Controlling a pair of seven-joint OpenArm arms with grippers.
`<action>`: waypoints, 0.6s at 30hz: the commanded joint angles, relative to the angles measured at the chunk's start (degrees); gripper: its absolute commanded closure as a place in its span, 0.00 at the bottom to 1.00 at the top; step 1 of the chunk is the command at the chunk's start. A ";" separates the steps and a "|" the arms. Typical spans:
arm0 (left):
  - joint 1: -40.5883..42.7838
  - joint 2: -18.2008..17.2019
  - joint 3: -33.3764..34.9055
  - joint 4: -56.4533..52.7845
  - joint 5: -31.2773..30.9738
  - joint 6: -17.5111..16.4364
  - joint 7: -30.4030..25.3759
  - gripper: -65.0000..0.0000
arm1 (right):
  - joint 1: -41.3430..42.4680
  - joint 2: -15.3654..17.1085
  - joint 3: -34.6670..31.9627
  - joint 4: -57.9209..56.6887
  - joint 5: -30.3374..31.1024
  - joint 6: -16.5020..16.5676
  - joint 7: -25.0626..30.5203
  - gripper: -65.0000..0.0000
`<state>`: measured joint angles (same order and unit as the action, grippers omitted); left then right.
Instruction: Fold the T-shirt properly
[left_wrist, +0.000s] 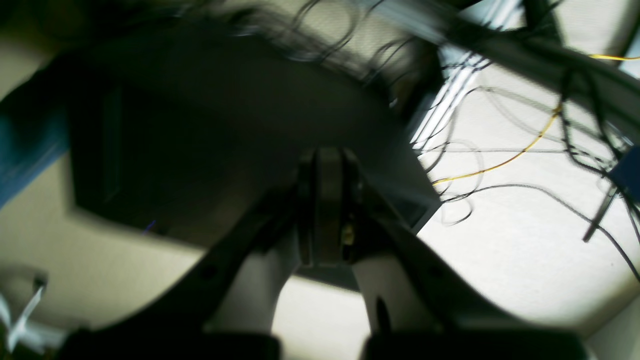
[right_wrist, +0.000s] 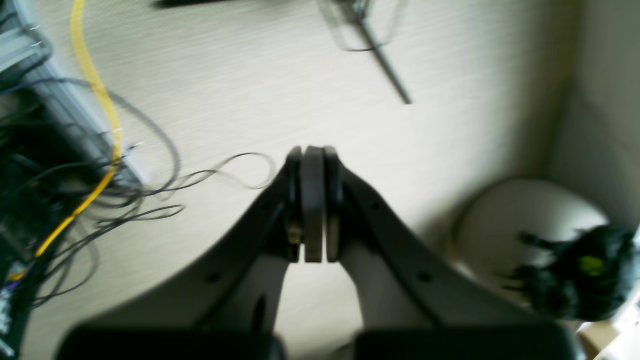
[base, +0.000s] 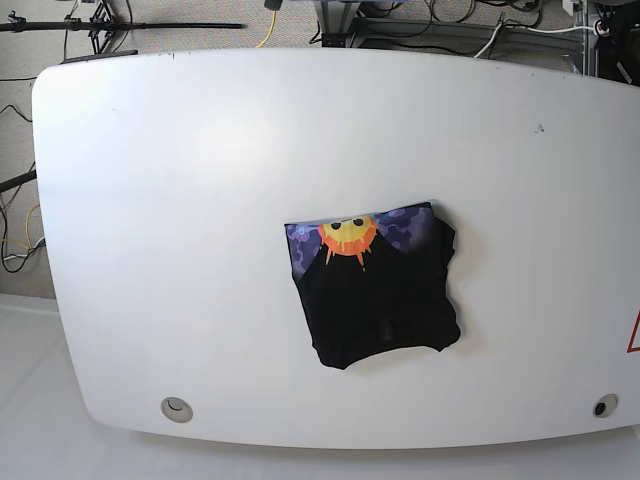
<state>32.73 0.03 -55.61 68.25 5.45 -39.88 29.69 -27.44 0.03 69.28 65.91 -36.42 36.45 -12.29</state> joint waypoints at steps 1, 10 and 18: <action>-0.95 -0.43 1.94 -5.00 3.38 -0.12 -4.68 1.00 | 2.52 0.98 2.50 -6.35 -3.88 0.17 3.55 1.00; -7.54 -1.04 3.97 -19.41 16.83 -0.12 -13.56 1.00 | 7.79 1.33 8.66 -18.13 -13.99 0.17 11.11 1.00; -12.64 -1.31 6.87 -29.35 27.56 -0.12 -17.78 1.00 | 8.67 1.33 9.45 -23.84 -17.86 0.08 11.99 1.00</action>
<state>20.49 -1.19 -49.41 40.53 31.18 -39.48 12.27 -18.09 0.82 78.39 42.83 -53.82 36.45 -0.56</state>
